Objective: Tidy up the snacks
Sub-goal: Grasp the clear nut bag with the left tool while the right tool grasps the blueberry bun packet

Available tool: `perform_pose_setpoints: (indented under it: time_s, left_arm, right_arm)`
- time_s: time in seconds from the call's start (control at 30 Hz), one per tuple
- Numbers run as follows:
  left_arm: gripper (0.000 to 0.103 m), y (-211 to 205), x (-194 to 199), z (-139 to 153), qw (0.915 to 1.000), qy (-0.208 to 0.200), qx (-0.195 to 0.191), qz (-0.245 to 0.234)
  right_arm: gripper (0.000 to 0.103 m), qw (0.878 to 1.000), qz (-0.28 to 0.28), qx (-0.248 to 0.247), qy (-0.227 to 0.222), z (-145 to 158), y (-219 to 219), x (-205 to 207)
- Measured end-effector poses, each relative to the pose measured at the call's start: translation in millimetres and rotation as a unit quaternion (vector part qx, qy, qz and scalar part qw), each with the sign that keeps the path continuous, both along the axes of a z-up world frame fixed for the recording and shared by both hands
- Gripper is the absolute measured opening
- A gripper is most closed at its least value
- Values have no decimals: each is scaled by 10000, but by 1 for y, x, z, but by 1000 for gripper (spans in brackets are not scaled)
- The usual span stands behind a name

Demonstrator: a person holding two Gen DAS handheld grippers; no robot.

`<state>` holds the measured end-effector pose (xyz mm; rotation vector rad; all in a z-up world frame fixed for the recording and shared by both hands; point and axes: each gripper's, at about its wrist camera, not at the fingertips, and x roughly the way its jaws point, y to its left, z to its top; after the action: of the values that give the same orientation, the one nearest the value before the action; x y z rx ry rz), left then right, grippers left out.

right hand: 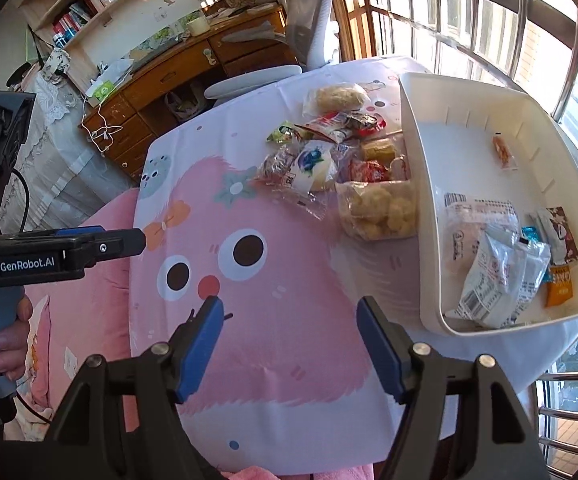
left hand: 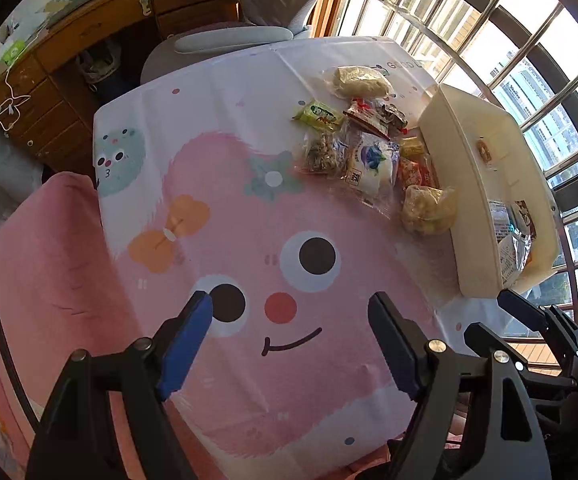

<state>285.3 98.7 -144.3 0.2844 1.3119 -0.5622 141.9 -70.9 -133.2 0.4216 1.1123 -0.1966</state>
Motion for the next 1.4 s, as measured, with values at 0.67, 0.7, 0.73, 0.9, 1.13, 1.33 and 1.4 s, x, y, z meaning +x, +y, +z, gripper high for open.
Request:
perform_pose_setpoints:
  time_s: [0.67,0.7,0.73,0.9,1.13,1.33,1.4]
  left_arm:
    - [80,-79,99,-63,9998,175,61,-10]
    - [80,-81,103,-66,9998,182,26,16]
    - [80,-83,108,-70,9998,192,-3,47]
    - [80,-96,127,-92,9992,343,-84,169]
    - [80,-111,142,-115,9985,470,-197,189]
    - [80,-119,144,-129,9981,578,-168,125]
    - [80,-122,146,-131,9979,611,-167,96]
  right_arm:
    - [70,9971,-59,-583,-476,-63,-35,103]
    - [70,9968,-115,-578,-531,-66,-37,106]
    - [70,9967,-156,-586,-548,-69,-39,108]
    - [70,9963,-319,-615,-498,-87,-49,122]
    - [70,9963,-355,-679,-399,-109,-54,134]
    - [70,9955,-161,-868,-339,-118,-46,143]
    - [70,9953,-121,-907,-319,-121,-44,146]
